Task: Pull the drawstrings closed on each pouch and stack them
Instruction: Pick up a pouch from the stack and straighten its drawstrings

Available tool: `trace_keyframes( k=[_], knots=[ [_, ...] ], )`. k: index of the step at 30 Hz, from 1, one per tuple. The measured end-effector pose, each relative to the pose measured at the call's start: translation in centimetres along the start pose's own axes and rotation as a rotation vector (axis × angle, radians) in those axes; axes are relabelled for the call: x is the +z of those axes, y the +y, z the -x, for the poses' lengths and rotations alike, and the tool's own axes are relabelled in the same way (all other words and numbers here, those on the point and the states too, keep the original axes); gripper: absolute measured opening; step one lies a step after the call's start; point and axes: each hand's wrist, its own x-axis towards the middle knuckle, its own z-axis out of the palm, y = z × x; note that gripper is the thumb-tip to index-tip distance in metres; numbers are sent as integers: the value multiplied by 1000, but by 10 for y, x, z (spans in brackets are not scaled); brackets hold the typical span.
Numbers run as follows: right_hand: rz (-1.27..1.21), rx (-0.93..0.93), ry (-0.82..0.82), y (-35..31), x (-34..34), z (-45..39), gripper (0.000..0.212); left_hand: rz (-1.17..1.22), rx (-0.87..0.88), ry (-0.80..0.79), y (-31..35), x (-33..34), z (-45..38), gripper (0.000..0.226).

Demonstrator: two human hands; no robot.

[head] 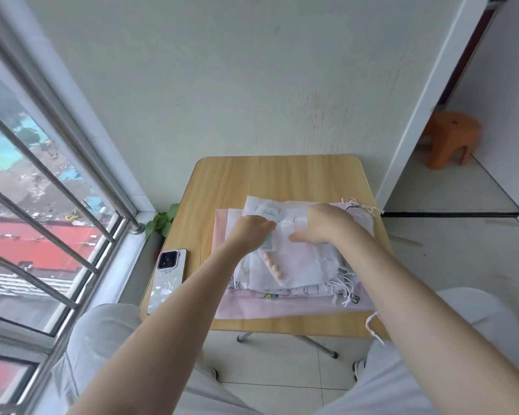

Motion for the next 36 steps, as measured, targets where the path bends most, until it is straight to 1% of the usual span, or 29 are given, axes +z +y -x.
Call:
trace_keyframes(
  k=[1, 2, 3, 4, 5, 6, 7, 9, 11, 13, 15, 16, 17, 20, 23, 24, 28, 32, 34, 36],
  knots=[
    [56, 13, -31, 0, 2, 2, 37, 28, 12, -13, 1, 1, 2, 42],
    [77, -3, -45, 0, 5, 1, 31, 60, 14, -23, 0, 2, 2, 44],
    [73, -33, -43, 0, 9, -2, 21, 91, 10, -30, 1, 3, 2, 41],
    [45, -74, -23, -1, 12, -4, 17, 116, 6, -41, 0, 4, 0, 37],
    [5, -121, 15, -2, 15, -6, 21, 145, 0, -54, 0, 5, -1, 37],
    [-47, -170, 55, -2, 16, -9, 22, 196, -13, -67, -1, 5, -4, 42],
    [-123, -215, 88, -3, 16, -13, 20, 255, -29, -81, -2, 6, -8, 49],
    [-303, -298, 106, -7, 17, -19, 13, 448, -64, -101, -5, 5, -14, 59],
    [-429, -344, 102, -14, 19, -22, 10, 632, -97, -87, -9, 3, -19, 54],
    [-487, -364, 111, -20, 23, -23, 8, 736, -101, -84, -14, 2, -23, 41],
    [-571, -357, 117, -28, 25, -24, 17, 863, -109, -73, -23, 2, -28, 27],
    [-610, -328, 116, -30, 26, -25, 22, 961, -117, -60, -26, 0, -28, 24],
    [-627, -294, 109, -31, 28, -25, 24, 1061, -125, -43, -29, -2, -27, 23],
    [-570, -212, 68, -32, 34, -29, 27, 1316, -119, -19, -44, -11, -25, 22],
    [-565, -220, 38, -34, 42, -32, 38, 1500, -128, -34, -58, -15, -21, 22],
    [-573, -228, 31, -34, 44, -33, 39, 1540, -139, -36, -62, -17, -19, 21],
    [-650, -245, -7, -33, 44, -30, 30, 1611, -152, -41, -70, -19, -16, 13],
    [-854, -207, -62, -33, 42, -24, 31, 1655, -167, -19, -72, -21, -14, 8],
    [-980, -174, -84, -32, 43, -22, 31, 1667, -178, -8, -70, -20, -12, 11],
    [-1118, -165, -73, -30, 45, -21, 30, 1675, -197, 7, -71, -19, -12, 20]
  ],
)
